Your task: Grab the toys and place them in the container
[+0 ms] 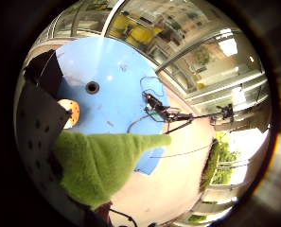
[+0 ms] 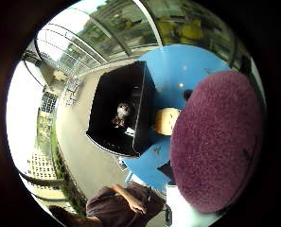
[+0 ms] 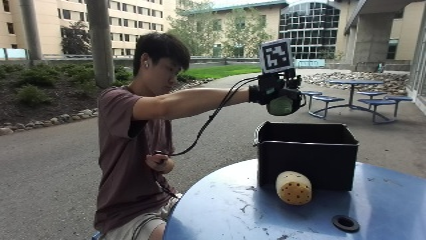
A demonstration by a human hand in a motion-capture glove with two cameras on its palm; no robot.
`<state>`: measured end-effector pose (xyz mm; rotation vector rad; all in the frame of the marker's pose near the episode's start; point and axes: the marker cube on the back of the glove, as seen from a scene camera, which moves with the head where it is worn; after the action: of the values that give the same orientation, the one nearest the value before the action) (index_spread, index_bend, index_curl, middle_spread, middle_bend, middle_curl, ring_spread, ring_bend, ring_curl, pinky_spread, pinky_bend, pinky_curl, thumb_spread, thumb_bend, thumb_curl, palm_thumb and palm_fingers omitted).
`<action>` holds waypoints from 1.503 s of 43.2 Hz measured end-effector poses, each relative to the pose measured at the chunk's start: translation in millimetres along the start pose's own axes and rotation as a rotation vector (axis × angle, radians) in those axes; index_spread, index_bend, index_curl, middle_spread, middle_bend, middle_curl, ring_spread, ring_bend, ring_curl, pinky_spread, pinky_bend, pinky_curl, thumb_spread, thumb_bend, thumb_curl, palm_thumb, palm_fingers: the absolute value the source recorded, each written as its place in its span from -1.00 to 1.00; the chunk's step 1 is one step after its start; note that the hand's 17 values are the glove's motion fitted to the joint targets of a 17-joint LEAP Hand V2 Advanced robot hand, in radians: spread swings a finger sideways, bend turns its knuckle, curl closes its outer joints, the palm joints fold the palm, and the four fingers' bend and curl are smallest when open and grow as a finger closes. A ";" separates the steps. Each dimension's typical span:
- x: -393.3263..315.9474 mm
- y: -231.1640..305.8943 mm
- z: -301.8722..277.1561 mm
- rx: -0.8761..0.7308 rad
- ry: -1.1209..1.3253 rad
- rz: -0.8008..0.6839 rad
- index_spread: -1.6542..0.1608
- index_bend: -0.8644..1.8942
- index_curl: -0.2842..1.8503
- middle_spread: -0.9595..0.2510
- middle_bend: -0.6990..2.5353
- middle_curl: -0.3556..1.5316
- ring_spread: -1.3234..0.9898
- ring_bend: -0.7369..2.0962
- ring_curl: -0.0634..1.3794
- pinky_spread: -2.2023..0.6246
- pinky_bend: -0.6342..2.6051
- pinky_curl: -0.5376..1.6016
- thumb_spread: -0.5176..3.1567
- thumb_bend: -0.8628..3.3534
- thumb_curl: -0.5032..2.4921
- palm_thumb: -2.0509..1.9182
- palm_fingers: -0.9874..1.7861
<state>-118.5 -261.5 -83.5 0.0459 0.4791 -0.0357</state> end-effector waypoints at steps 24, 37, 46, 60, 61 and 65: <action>-222.5 -96.9 48.2 -0.025 -0.058 -0.295 0.50 0.33 -0.13 0.29 0.21 0.23 -0.15 0.55 0.02 0.30 0.07 0.04 -0.50 -0.57 -0.02 0.33 0.37; -256.3 -115.8 80.7 -0.238 -0.044 -0.304 0.49 0.18 -0.04 0.20 0.14 0.24 -0.15 0.58 0.05 0.30 0.15 0.07 -0.47 -0.59 0.00 0.33 0.18; -245.0 -118.0 77.4 -0.236 -0.048 -0.303 0.58 -0.32 -0.29 0.29 -0.21 0.02 -0.07 0.36 -0.12 0.43 0.20 0.03 -0.24 -0.66 -0.19 0.00 -0.54; -143.2 -105.7 50.0 -0.256 -0.058 -0.193 0.56 -0.28 -0.40 0.31 -0.30 -0.08 -0.03 0.20 -0.30 0.53 0.06 -0.08 -0.11 -0.64 -0.37 -0.04 -0.36; -133.0 -102.9 48.7 -0.262 -0.072 -0.181 0.56 -0.29 -0.40 0.31 -0.31 -0.08 -0.03 0.20 -0.31 0.53 0.06 -0.09 -0.11 -0.64 -0.38 -0.04 -0.36; -98.0 -92.2 46.0 -0.285 -0.110 -0.107 0.55 -0.26 -0.40 0.36 -0.42 -0.13 -0.02 0.21 -0.31 0.54 0.06 -0.10 -0.08 -0.63 -0.41 -0.02 -0.39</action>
<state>-188.4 -353.6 -0.8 -0.2600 0.3725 -0.0740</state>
